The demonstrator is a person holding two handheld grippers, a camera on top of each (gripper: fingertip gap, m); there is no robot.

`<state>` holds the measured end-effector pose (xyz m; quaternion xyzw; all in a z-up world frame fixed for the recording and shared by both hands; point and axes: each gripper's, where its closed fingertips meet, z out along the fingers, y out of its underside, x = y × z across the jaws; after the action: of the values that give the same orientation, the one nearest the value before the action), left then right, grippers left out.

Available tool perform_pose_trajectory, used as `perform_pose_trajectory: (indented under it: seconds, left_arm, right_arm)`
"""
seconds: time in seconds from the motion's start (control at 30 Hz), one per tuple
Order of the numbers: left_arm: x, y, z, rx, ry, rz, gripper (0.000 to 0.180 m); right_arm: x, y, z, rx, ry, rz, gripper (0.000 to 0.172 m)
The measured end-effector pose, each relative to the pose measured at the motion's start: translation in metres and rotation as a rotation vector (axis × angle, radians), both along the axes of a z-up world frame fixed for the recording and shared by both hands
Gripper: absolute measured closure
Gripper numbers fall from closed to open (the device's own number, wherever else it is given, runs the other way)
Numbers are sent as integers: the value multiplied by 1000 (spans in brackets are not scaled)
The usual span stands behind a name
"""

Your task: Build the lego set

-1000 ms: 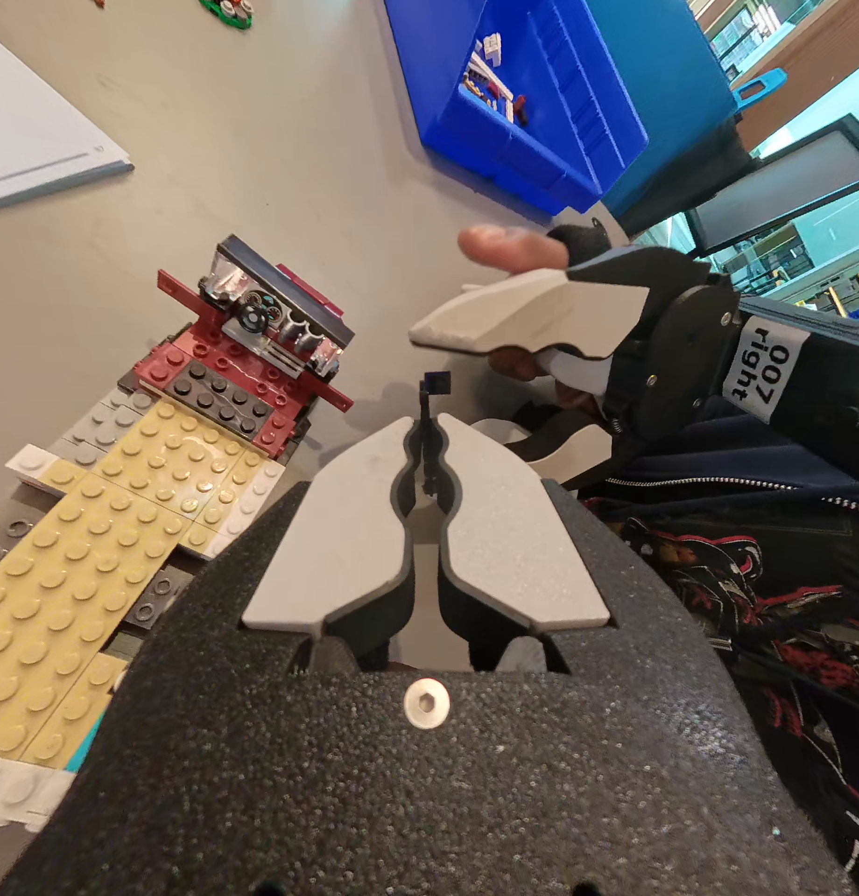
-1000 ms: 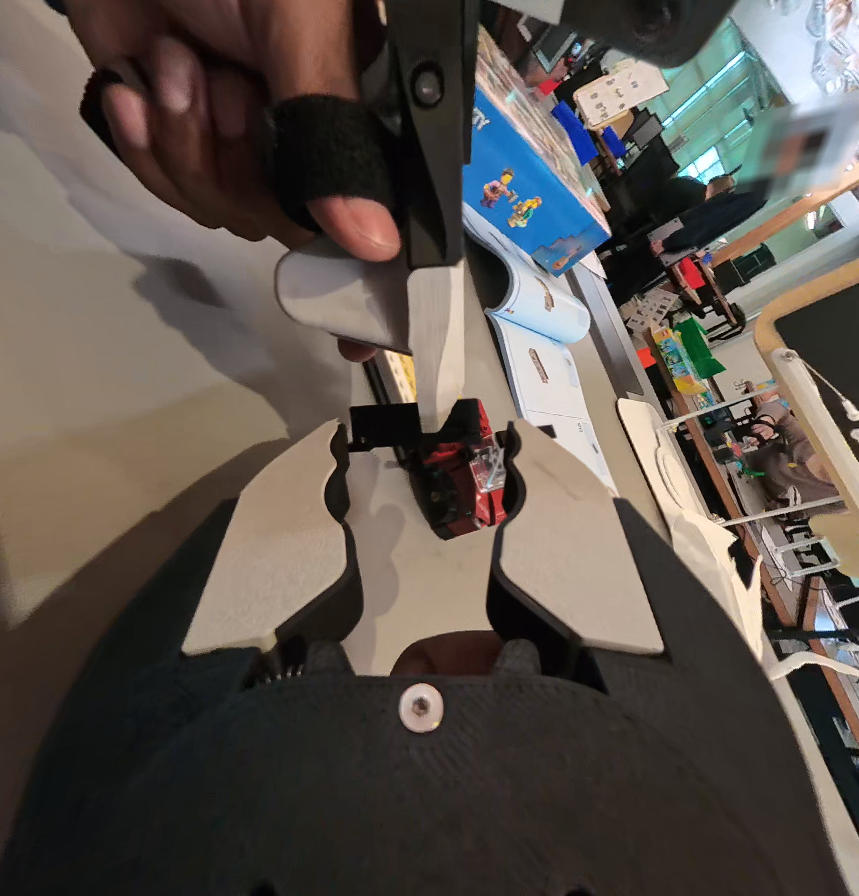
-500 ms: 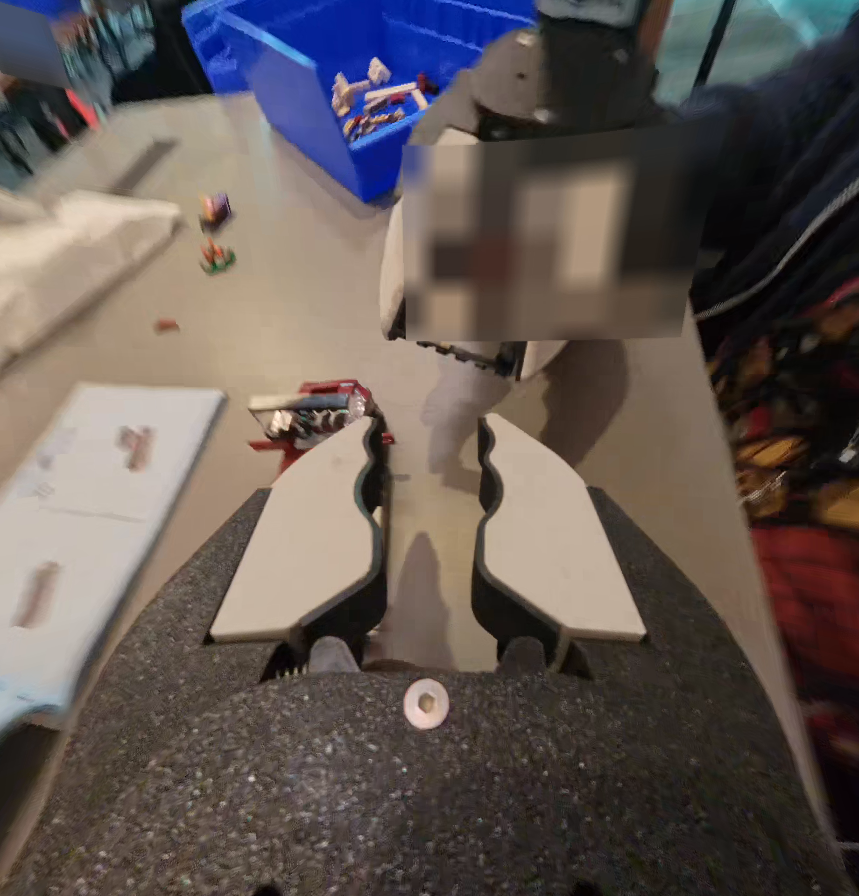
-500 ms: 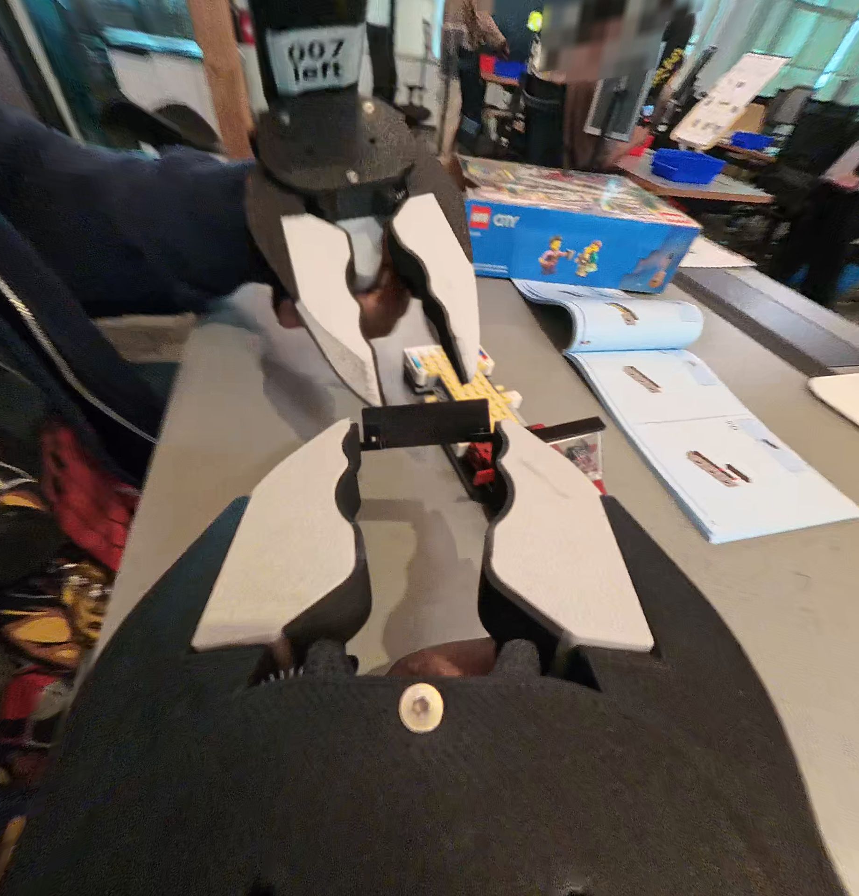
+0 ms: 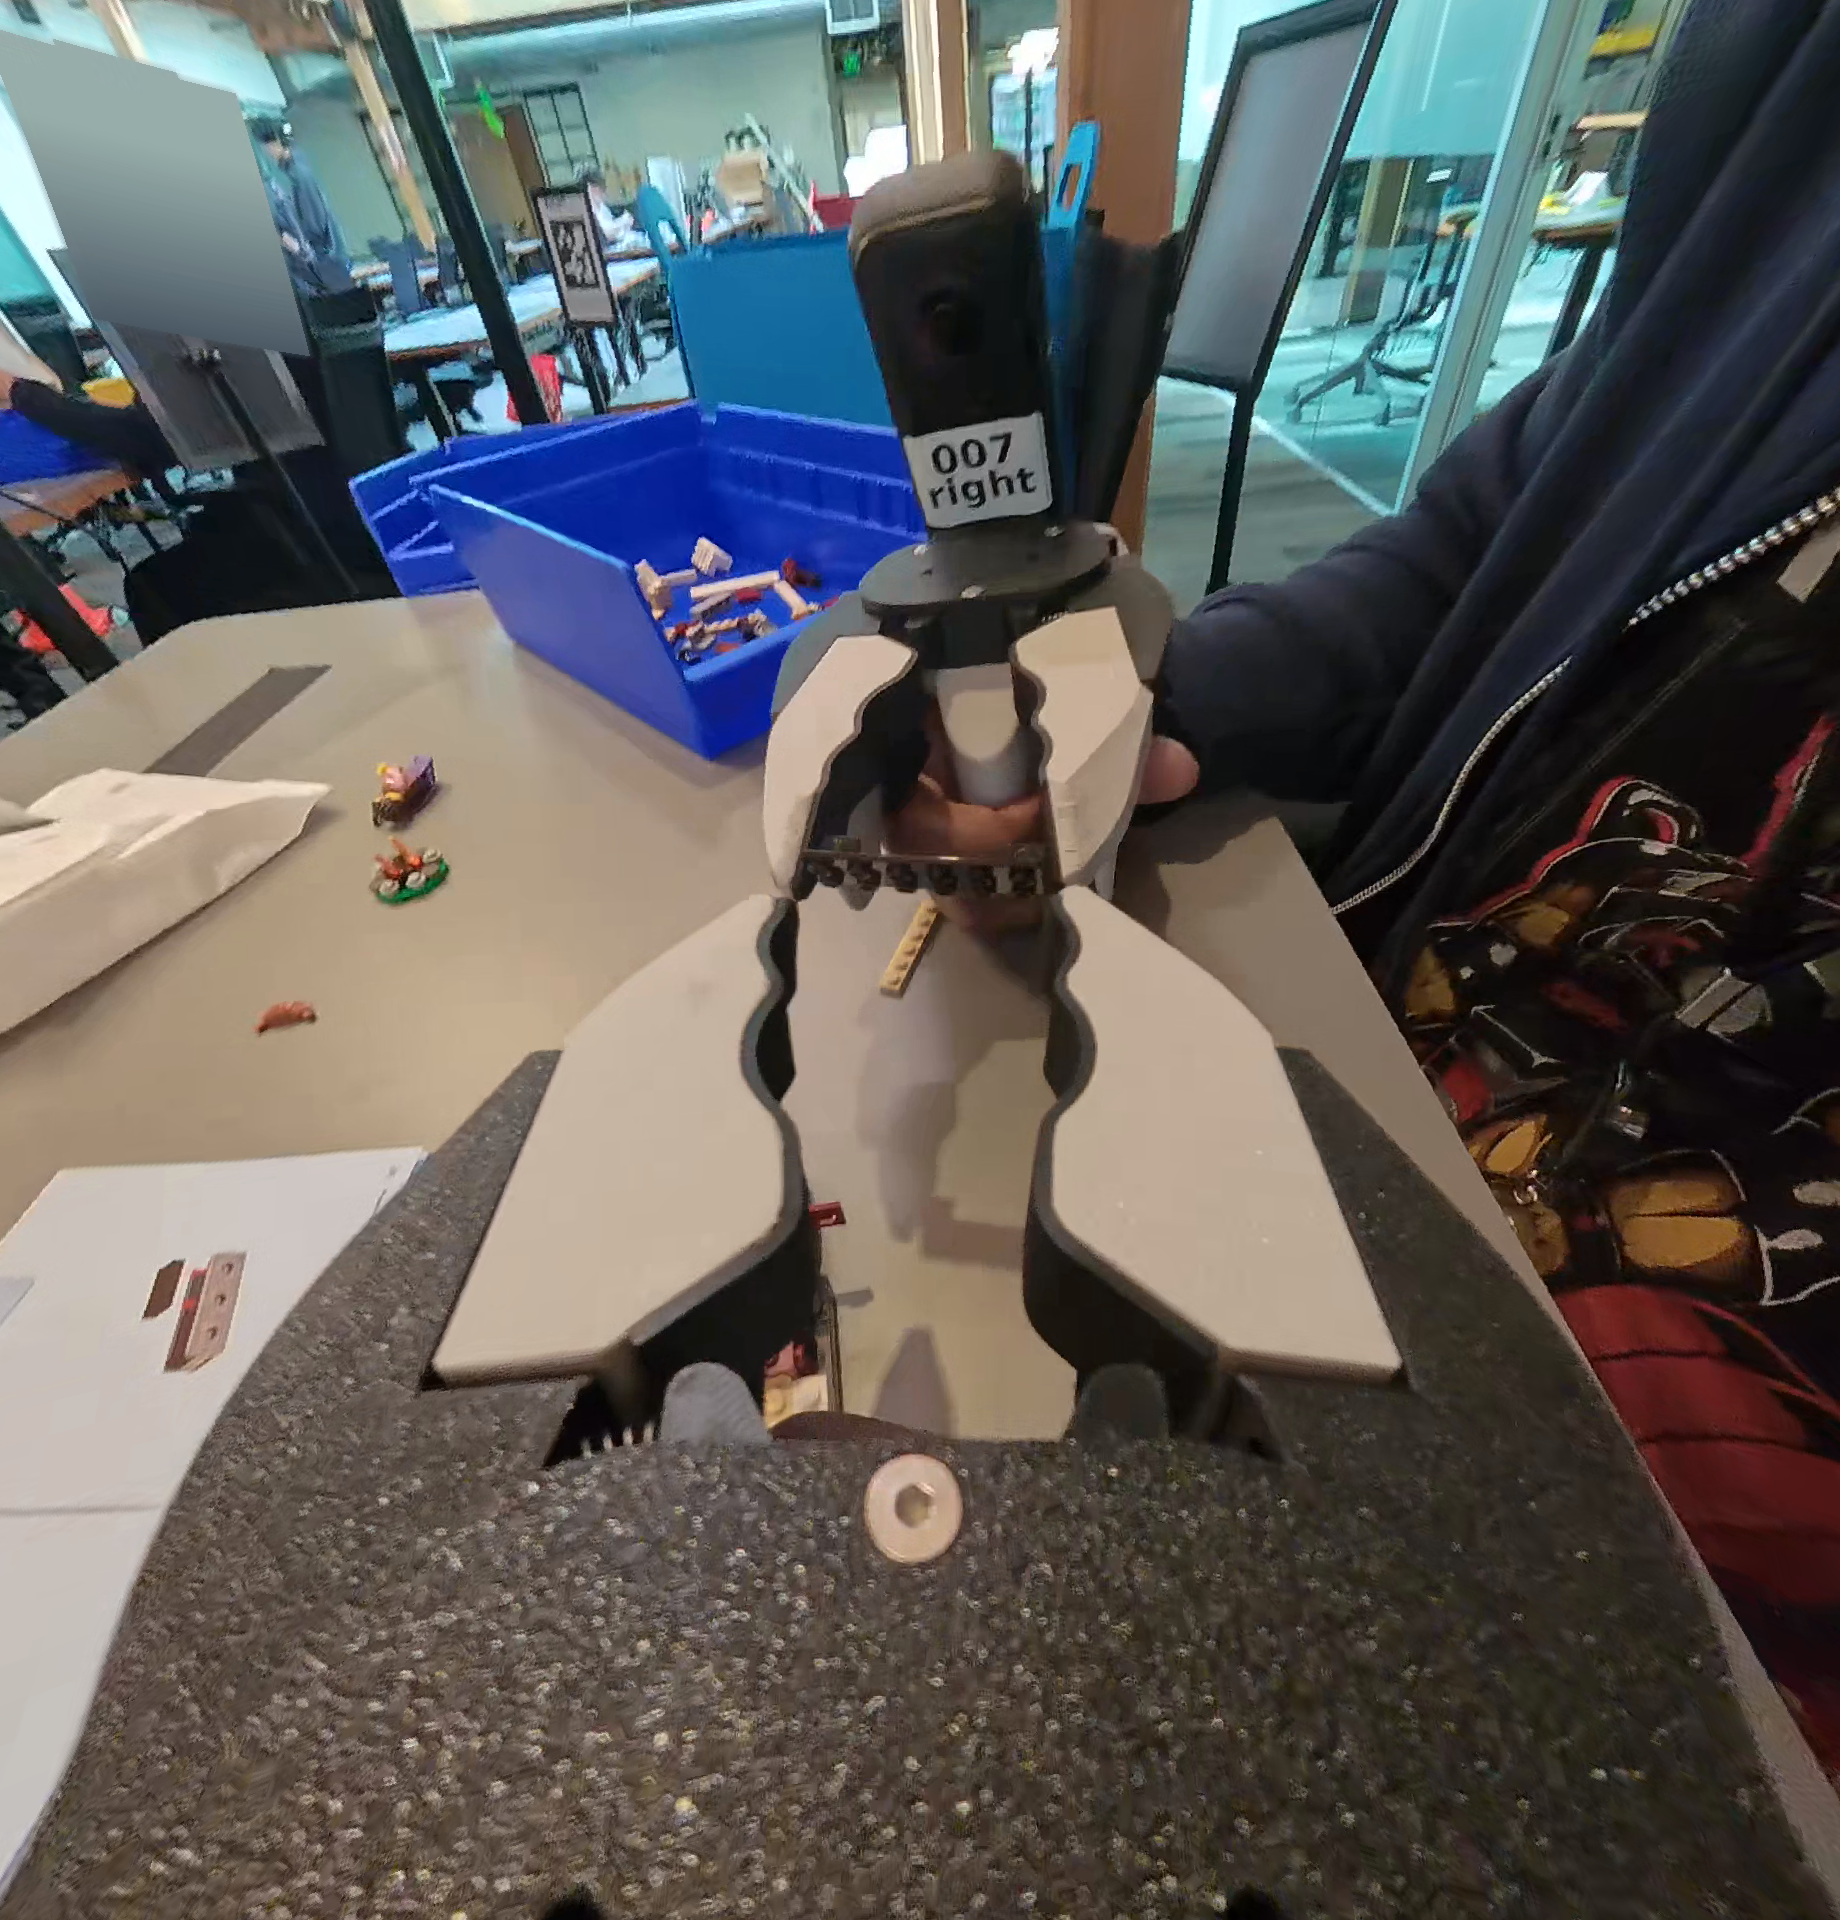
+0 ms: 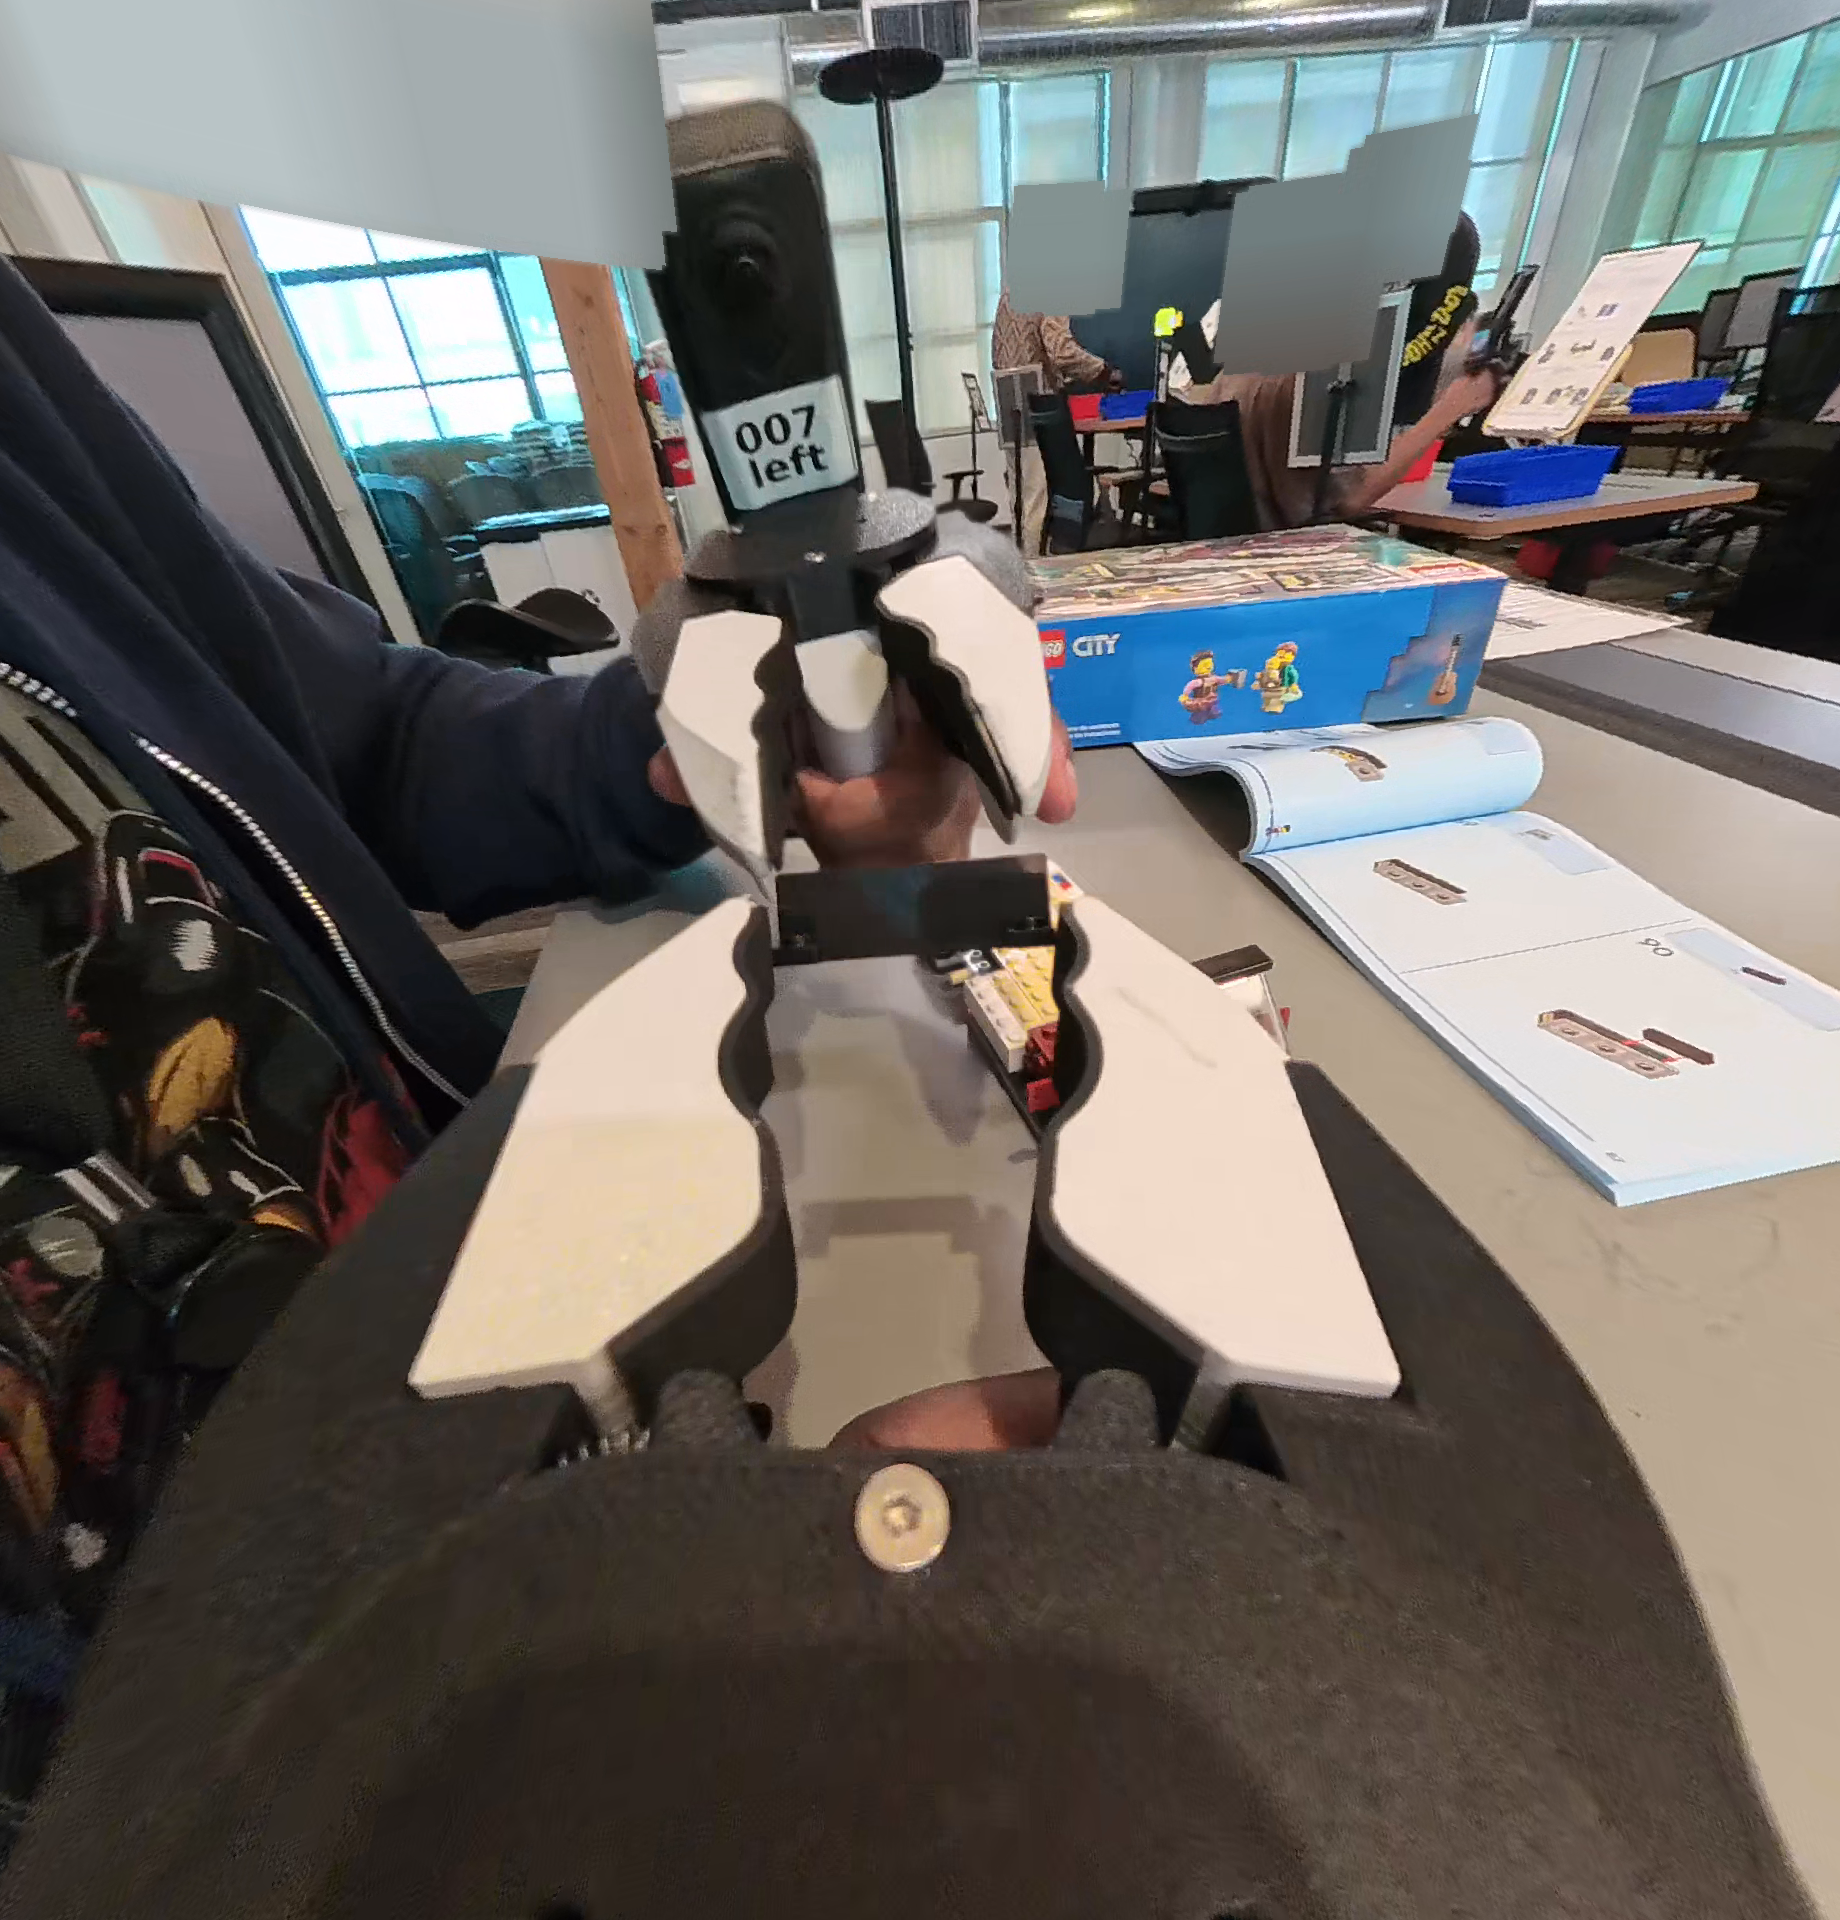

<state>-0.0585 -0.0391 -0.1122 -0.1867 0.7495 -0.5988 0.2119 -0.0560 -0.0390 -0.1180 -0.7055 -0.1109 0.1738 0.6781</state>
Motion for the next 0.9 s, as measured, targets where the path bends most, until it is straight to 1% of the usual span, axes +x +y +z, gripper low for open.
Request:
perform_pose_trajectory:
  seconds: [0.07, 0.1, 0.17, 0.3, 0.4, 0.47, 0.57, 0.6, 0.67, 0.7, 0.8, 0.9]
  left_arm:
    - [0, -1, 1, -15, -41, -17, 136]
    - [1, 1, -1, 18, -81, -13, 137]
    - [3, 3, -4, 128, -180, -3, 136]
    - [-11, -10, 0, 345, -422, -100, 141]
    - [-13, -14, -2, 511, -528, -138, 143]
    - [-13, -15, -4, 581, -560, -169, 144]
    - [-13, -19, -9, 638, -574, -214, 149]
    - [-11, -20, -10, 653, -583, -216, 153]
    - [-6, -19, -12, 679, -602, -205, 168]
    - [-5, -19, -11, 678, -608, -201, 171]
    - [-4, -19, -11, 668, -613, -196, 172]
    - [-3, -16, -16, 704, -603, -204, 173]
  right_arm:
    - [-2, -1, 0, -2, 16, 25, 120]
    - [-4, -1, 1, -1, 27, 43, 120]
    - [-7, -2, 2, -3, 57, 73, 120]
    - [-14, -4, 1, -21, 92, 140, 120]
    - [-20, -7, 0, -42, 115, 192, 120]
    - [-22, -7, -1, -50, 125, 211, 120]
    - [-22, -7, -1, -58, 134, 222, 120]
    - [-22, -7, -1, -60, 137, 224, 120]
    - [-22, -7, -2, -63, 140, 222, 120]
    - [-21, -7, -1, -62, 144, 220, 120]
    - [-20, -6, -1, -65, 152, 213, 120]
    - [-18, -4, -5, -100, 153, 192, 119]
